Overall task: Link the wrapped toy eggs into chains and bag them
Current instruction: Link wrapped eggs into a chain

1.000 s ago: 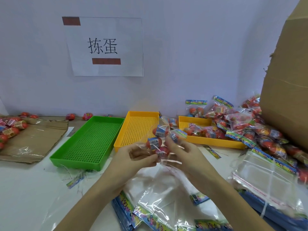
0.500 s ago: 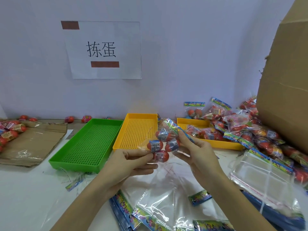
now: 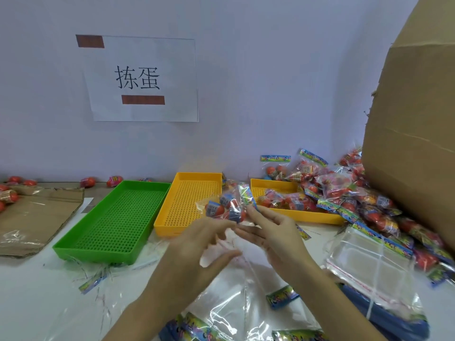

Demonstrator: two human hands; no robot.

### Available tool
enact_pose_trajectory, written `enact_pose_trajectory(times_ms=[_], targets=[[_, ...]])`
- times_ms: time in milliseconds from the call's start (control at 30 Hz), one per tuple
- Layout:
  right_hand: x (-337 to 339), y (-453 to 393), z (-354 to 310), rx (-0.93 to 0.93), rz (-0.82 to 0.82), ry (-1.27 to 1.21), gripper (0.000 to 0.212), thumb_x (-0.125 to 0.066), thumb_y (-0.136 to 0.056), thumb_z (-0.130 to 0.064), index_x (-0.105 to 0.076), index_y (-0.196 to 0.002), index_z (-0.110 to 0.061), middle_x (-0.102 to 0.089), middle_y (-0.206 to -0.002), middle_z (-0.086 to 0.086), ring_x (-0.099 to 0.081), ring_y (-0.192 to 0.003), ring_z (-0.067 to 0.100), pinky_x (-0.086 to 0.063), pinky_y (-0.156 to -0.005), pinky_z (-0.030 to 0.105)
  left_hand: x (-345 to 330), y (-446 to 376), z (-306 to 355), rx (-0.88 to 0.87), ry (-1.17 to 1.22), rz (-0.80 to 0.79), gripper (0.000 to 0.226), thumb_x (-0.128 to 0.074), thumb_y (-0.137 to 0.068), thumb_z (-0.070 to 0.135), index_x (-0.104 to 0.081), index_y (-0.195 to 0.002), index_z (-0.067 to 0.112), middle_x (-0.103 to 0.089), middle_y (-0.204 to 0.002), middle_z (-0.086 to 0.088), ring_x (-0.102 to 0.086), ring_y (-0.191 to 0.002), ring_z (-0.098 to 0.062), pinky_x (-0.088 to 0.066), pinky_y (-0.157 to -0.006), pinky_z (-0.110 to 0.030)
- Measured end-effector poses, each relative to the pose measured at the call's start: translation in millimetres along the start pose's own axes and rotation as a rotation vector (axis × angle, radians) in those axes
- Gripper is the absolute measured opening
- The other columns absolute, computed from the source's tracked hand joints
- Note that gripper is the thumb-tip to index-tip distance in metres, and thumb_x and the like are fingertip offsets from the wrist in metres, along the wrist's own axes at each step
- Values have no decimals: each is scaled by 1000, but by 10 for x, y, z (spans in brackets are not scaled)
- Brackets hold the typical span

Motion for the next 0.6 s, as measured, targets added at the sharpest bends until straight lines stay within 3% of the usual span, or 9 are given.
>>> enact_pose_trajectory(times_ms=[133, 267, 367, 500, 600], targets=[[-160, 79, 108, -58, -70, -11, 19, -69, -96, -20, -80, -106, -8, -77, -107, 18, -76, -98, 33, -61, -76, 31, -185, 41, 182, -156, -229, -63, 35, -62, -100, 37, -75, -125, 16, -71, -103, 6, -68, -91, -12, -57, -78, -27], [-302, 154, 262, -169, -106, -76, 18, -71, -95, -23, -81, -107, -14, -77, -110, 13, -76, -98, 27, -60, -74, 28, -213, 54, 167, -150, -283, -102, 25, -62, -99, 37, -76, -113, 21, -65, -97, 8, -60, -83, -8, -52, -65, -24], [-360, 187, 308, -206, -135, -87, 23, -70, -95, -26, -79, -115, -19, -76, -117, 11, -73, -100, 25, -59, -76, 27, -285, 73, 184, -183, -329, -156, 10, -72, -98, 31, -76, -105, 26, -63, -93, 6, -55, -74, -13, -50, -56, -31], [-394, 224, 329, -228, -163, -81, 24, -71, -94, -29, -79, -116, -23, -76, -115, 12, -74, -92, 21, -59, -69, 27, -252, 68, 242, -264, -272, -151, 11, -72, -99, 26, -78, -90, 23, -68, -91, 8, -56, -73, -13, -48, -60, -26], [-392, 196, 295, -198, -179, -95, 28, -71, -95, -25, -76, -121, -17, -75, -120, 11, -74, -107, 31, -63, -84, 34, -325, 103, 252, -319, -229, -221, 9, -79, -93, 19, -79, -84, 22, -73, -89, 10, -67, -76, -13, -52, -60, -29]])
Point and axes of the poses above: each hand's wrist, its own y-axis away from the middle knuckle, its own x-axis out of the back of the hand, z = x × y, the point moved 10 cm from there along -y, towards the middle knuckle
